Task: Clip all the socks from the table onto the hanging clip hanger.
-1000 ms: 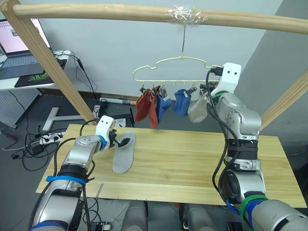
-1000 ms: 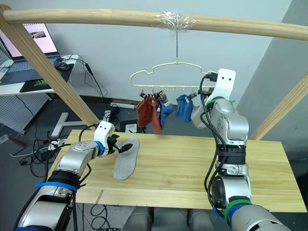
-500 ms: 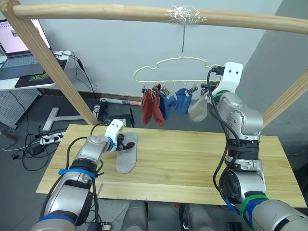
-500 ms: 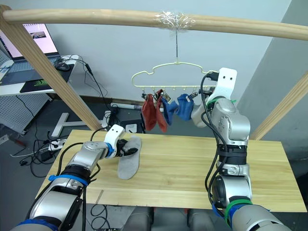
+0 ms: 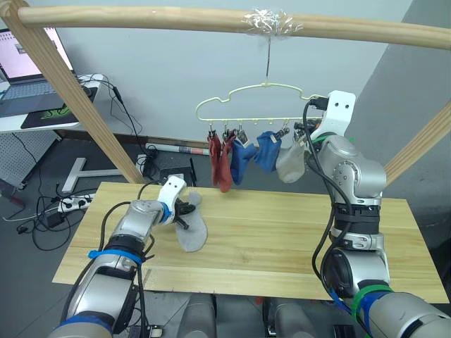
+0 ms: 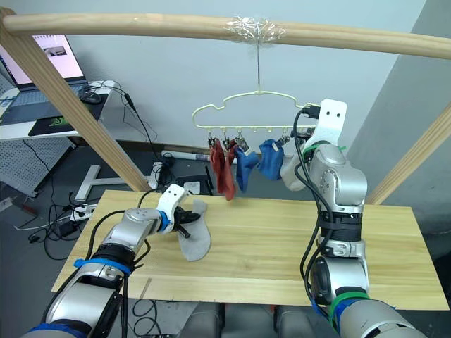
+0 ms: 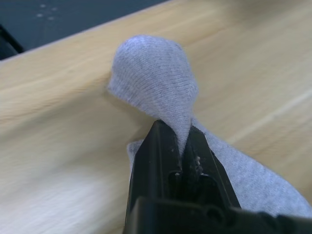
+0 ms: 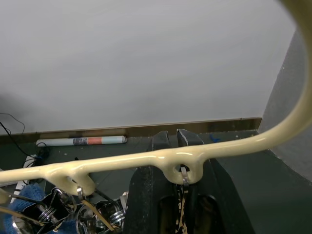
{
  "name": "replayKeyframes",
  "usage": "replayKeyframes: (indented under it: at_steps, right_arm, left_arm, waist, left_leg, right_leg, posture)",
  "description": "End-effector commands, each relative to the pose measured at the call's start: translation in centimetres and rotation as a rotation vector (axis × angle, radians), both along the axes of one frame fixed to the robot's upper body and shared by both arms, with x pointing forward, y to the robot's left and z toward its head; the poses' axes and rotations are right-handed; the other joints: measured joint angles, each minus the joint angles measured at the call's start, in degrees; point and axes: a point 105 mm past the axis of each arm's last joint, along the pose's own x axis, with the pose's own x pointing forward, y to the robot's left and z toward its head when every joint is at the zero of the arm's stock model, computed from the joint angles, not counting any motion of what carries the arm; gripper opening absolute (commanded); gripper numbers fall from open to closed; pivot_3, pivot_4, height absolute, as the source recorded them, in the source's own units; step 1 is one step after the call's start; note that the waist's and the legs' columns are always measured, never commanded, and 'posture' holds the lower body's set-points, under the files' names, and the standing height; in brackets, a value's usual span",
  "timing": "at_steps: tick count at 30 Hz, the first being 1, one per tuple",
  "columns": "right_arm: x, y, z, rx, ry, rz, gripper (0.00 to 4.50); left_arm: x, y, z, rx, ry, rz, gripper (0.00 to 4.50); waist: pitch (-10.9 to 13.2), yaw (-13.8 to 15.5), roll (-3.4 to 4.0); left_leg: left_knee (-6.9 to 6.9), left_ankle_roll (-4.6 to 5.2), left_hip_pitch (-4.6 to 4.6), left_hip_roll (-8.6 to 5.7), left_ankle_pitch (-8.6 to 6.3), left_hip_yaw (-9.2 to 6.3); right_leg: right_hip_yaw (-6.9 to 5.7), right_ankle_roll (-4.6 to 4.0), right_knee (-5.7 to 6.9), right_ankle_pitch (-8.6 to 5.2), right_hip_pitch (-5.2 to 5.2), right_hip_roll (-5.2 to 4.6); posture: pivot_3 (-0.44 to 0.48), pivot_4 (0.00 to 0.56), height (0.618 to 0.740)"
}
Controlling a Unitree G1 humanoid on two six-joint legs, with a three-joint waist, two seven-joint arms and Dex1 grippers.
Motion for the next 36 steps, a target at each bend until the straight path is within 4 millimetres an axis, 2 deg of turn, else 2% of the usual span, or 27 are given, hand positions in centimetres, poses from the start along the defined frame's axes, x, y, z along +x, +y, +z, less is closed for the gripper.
replayKeyframes:
  at_steps: [1, 8, 12, 17, 23, 28, 36]
  right_arm:
    - [-0.6, 0.1, 2.5, 0.006, -0.086, 0.007, 0.00]
    - [-0.7, 0.5, 2.8, 0.021, -0.082, 0.018, 0.00]
    - [-0.8, 0.7, 3.1, 0.031, -0.077, 0.027, 0.00]
    - [-0.9, 1.0, 3.6, 0.048, -0.079, 0.037, 0.00]
    - [-1.0, 1.0, 3.9, 0.051, -0.083, 0.036, 0.00]
    - [-1.0, 1.0, 4.2, 0.049, -0.087, 0.041, 0.00]
    - [-1.1, 1.1, 4.3, 0.048, -0.087, 0.046, 0.00]
  left_arm:
    - [-0.5, -3.9, 2.3, -0.130, -0.022, -0.134, 0.03]
    - [-2.1, -11.3, 9.0, -0.345, -0.105, -0.381, 0.03]
    - [-1.7, -14.3, 11.3, -0.380, -0.165, -0.436, 0.03]
    - [-0.8, -17.5, 12.4, -0.412, -0.206, -0.463, 0.03]
    - [0.3, -20.5, 12.5, -0.424, -0.241, -0.468, 0.03]
    - [1.3, -22.0, 12.4, -0.426, -0.260, -0.451, 0.03]
    - [2.2, -23.9, 13.9, -0.460, -0.293, -0.445, 0.03]
  waist:
    - [0.01, 0.02, 0.01]
    - [0.01, -0.06, 0.01]
    - [0.01, -0.08, 0.01]
    - [0.01, -0.19, 0.01]
    - [0.01, -0.28, 0.01]
    - [0.01, -0.50, 0.01]
    - [0.01, -0.57, 0.01]
  left_leg:
    - [-0.01, 0.00, -0.02, 0.00, 0.00, 0.00]
    - [-0.01, 0.00, -0.04, 0.01, 0.00, -0.01]
    - [0.00, 0.00, -0.04, 0.00, 0.00, -0.01]
    - [-0.01, 0.00, -0.04, 0.00, 0.00, -0.01]
    - [-0.02, 0.01, -0.05, -0.02, 0.00, 0.01]
    - [-0.02, 0.01, -0.05, -0.02, 0.00, 0.01]
    - [-0.03, 0.01, -0.08, -0.04, -0.01, 0.01]
  right_leg:
    - [0.00, 0.00, -0.01, 0.00, 0.00, 0.00]
    - [0.00, 0.00, -0.02, 0.00, -0.02, 0.00]
    - [0.00, 0.00, -0.02, 0.00, -0.02, 0.00]
    - [0.00, 0.00, -0.04, 0.00, -0.02, 0.01]
    - [0.03, 0.00, -0.08, 0.00, -0.02, 0.01]
    - [0.03, 0.00, -0.08, 0.00, -0.04, 0.02]
    - [0.03, 0.01, -0.12, 0.00, -0.04, 0.02]
  posture:
    - [0.149, 0.158, 0.740]
    - [0.144, 0.157, 0.740]
    - [0.130, 0.154, 0.740]
    - [0.116, 0.147, 0.740]
    - [0.111, 0.142, 0.740]
    - [0.105, 0.141, 0.740]
    - [0.090, 0.142, 0.740]
